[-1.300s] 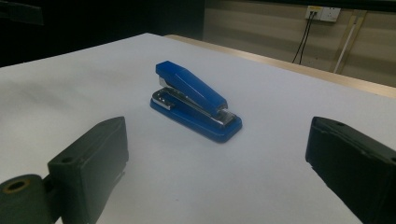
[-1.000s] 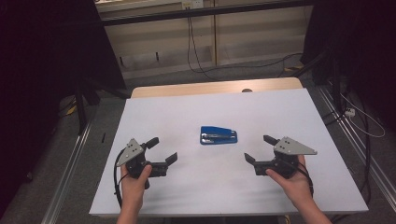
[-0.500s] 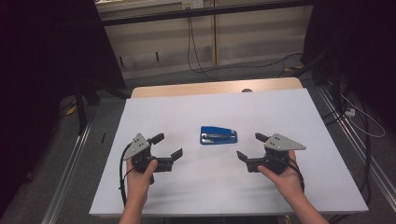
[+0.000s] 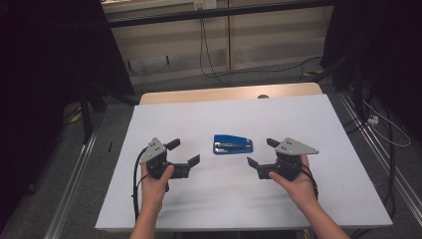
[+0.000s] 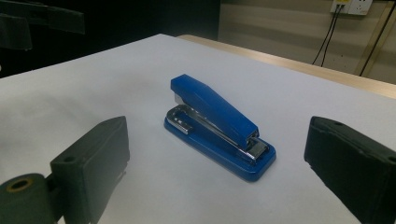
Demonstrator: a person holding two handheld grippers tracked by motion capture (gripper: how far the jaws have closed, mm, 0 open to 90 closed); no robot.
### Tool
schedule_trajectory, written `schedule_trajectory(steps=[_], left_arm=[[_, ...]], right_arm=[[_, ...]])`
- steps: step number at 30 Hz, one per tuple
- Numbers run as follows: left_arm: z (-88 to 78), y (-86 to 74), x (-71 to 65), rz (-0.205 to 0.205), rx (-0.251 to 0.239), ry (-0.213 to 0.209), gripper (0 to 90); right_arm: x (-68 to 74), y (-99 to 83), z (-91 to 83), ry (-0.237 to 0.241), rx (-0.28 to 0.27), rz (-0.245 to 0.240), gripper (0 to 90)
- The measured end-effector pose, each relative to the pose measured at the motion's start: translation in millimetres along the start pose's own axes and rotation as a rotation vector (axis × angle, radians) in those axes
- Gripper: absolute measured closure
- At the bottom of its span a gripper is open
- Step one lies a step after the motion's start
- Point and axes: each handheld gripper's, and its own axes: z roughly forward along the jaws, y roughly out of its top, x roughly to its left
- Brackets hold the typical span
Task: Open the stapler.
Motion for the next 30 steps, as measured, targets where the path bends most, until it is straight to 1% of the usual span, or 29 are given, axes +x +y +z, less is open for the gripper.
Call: schedule_trajectory(steps=[4, 6, 10, 12, 16, 17, 20, 24, 27, 30], left_arm=[[4.1, 0.0, 0.2, 0.006, 0.008, -0.004, 3.2], [8.2, 0.2, 0.0, 0.014, 0.02, -0.008, 3.2], [14.7, 1.2, -0.9, 0.008, 0.018, -0.02, 3.2], [17.4, 1.2, -0.4, 0.004, 0.012, -0.019, 3.2], [21.0, 1.2, 0.6, 0.001, 0.019, -0.019, 3.2], [23.8, 1.9, 0.6, 0.017, 0.033, -0.013, 3.2], [28.6, 3.4, 0.1, 0.021, 0.036, -0.019, 3.2], [34.8, 5.2, -0.3, 0.017, 0.035, -0.027, 3.2], [37.5, 5.6, 0.4, 0.022, 0.036, -0.029, 3.3], [41.1, 5.9, 1.3, 0.015, 0.04, -0.023, 3.3]], right_arm=[[-1.1, 0.1, 2.0, 0.001, 0.001, 0.004, 6.4], [-2.2, 0.2, 3.9, 0.002, 0.002, 0.008, 6.4], [-2.8, 1.1, 8.3, 0.003, 0.006, 0.005, 6.4], [-2.1, 2.1, 11.0, 0.006, 0.009, -0.003, 6.4], [-0.2, 4.4, 15.6, 0.015, 0.006, -0.003, 6.4], [0.4, 4.8, 16.5, 0.018, 0.006, 0.0, 6.4], [1.1, 6.2, 19.6, 0.021, 0.006, -0.005, 6.4], [1.4, 8.2, 23.1, 0.023, 0.009, -0.009, 6.7], [1.5, 8.7, 24.8, 0.022, 0.011, -0.01, 7.0], [1.8, 9.4, 27.0, 0.023, 0.013, -0.013, 8.1]])
